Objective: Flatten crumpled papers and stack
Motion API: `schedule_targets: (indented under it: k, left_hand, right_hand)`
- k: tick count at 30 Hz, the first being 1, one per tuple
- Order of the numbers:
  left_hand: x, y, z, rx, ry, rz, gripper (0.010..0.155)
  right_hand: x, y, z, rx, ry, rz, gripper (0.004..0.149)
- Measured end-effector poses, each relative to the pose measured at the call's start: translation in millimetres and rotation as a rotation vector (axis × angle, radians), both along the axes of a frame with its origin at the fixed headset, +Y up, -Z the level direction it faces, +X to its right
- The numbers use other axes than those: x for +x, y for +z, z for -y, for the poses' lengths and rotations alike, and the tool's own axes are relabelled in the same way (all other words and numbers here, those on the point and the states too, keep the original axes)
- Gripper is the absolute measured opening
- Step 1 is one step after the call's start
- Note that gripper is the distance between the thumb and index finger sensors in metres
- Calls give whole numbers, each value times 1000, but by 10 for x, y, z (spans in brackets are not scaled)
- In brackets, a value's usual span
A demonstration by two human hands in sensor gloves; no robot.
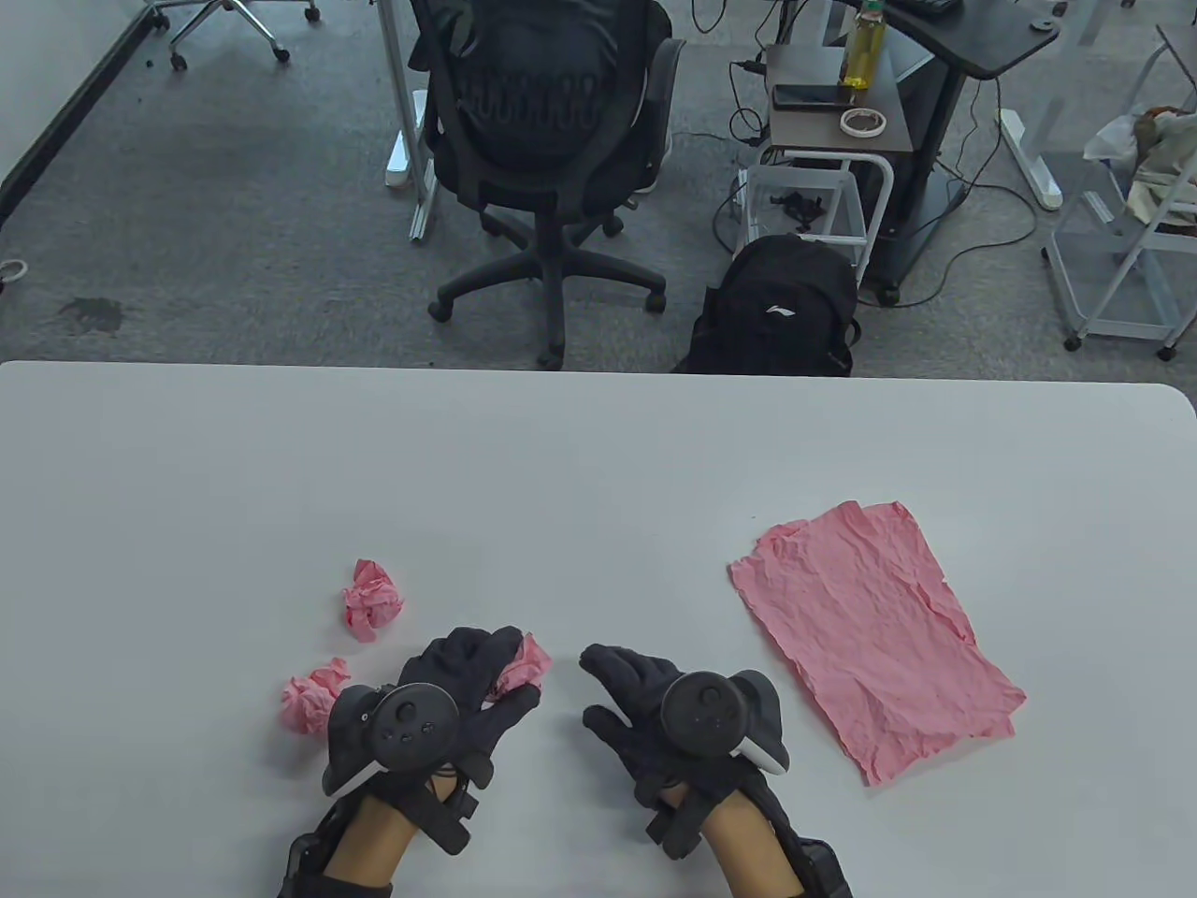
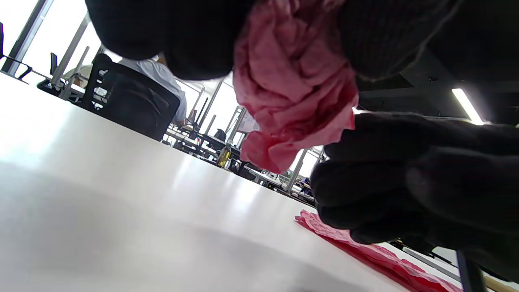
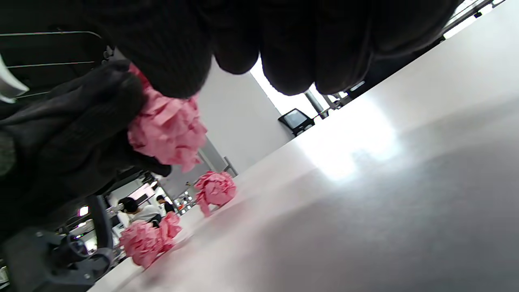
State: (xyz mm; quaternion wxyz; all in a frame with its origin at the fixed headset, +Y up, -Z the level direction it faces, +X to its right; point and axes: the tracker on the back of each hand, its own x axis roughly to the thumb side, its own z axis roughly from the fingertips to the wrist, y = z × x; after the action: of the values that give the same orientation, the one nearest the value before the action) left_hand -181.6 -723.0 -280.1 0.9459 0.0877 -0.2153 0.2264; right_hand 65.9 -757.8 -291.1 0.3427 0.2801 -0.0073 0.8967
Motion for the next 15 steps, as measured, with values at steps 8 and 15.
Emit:
schedule_targets:
  k: [8,15]
  left_hand:
    - [70,28,33,-18,60,54,68]
    - [124,52,-20,-48,218,228,69]
  right_hand:
    - [-194,76,10,27,23,-97,62]
    - [-54,79,-99,132,-184,27,71]
